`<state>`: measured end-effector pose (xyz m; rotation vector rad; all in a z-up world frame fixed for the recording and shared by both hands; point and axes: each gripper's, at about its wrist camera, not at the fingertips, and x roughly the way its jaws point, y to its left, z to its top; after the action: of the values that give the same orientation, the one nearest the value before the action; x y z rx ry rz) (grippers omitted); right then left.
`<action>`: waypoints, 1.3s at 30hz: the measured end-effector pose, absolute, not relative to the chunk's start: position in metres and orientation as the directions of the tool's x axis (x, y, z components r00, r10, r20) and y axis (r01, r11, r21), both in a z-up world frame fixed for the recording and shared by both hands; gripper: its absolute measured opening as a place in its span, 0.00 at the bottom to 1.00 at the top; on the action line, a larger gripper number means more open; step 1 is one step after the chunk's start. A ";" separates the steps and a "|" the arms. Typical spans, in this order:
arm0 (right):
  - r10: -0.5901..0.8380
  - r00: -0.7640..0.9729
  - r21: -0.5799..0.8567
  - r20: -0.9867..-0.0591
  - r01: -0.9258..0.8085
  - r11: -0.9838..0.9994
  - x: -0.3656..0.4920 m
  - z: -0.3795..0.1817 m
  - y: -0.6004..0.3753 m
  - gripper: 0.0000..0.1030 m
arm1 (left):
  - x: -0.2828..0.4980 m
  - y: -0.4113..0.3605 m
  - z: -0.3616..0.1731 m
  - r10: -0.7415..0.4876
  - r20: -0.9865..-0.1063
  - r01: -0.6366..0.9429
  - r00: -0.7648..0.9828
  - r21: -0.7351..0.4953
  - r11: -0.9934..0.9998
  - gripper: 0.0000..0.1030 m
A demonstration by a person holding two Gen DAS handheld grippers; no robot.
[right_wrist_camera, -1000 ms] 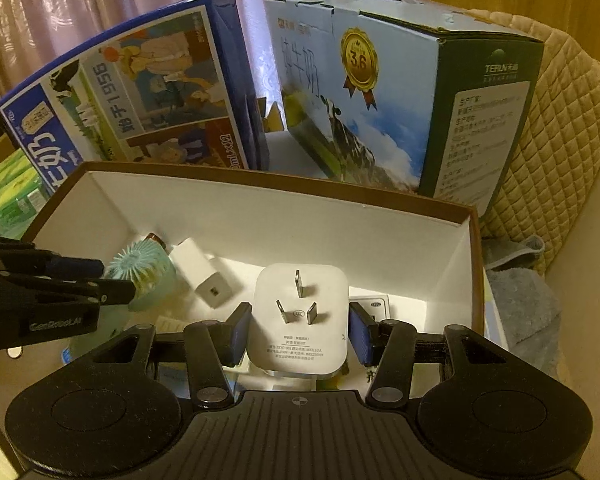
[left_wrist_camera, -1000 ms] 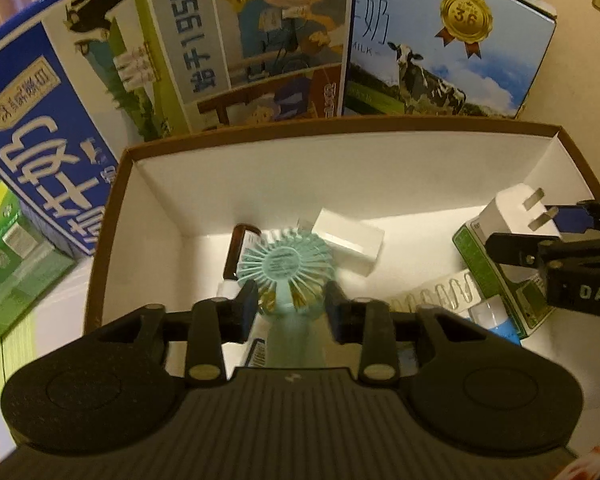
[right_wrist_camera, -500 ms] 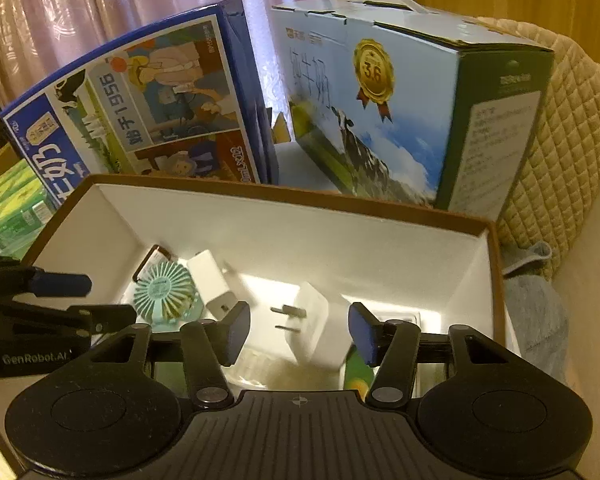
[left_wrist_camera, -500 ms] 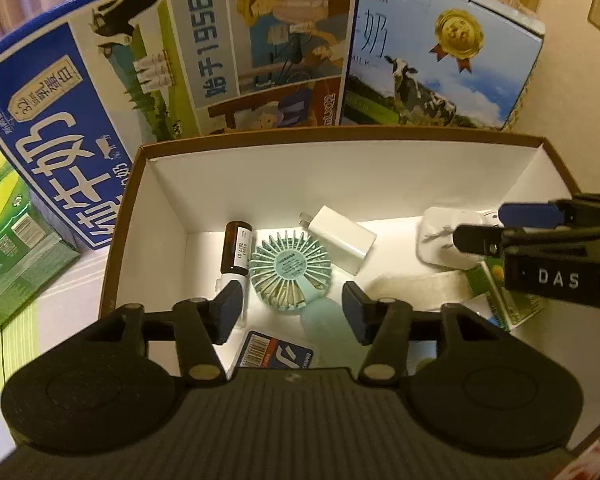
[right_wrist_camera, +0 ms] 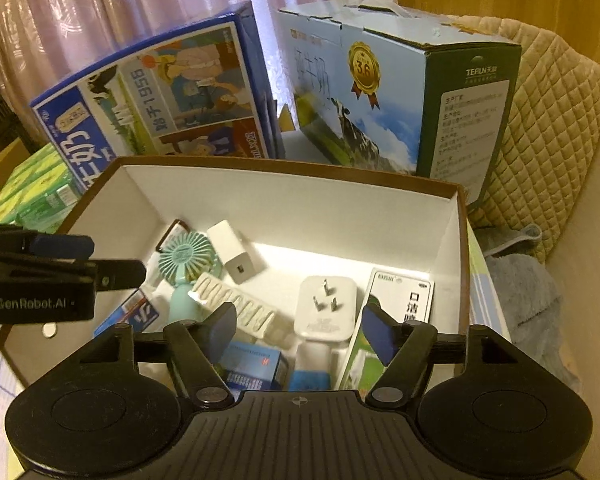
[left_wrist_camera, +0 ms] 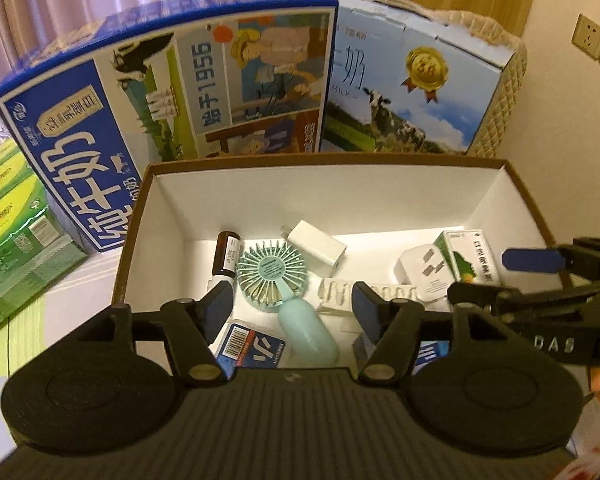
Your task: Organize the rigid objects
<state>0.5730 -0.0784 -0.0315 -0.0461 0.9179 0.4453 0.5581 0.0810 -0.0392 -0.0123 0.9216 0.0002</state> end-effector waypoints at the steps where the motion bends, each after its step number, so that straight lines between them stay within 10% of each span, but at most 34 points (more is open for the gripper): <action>1: 0.355 0.524 0.151 -0.775 -0.391 0.908 0.570 -0.029 -0.080 0.66 | 0.554 0.080 -0.036 -0.007 -0.790 -0.005 0.614 -0.013 1.000 0.62; 39: 0.439 0.500 0.190 -0.746 -0.472 0.861 0.402 0.015 -0.141 0.67 | 0.342 0.027 0.028 0.123 -0.755 -0.223 0.644 -0.031 0.974 0.70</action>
<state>0.4023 -0.1413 0.0154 -0.0402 0.8903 0.5510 0.3417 0.0271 0.0277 -0.1254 0.8497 0.1973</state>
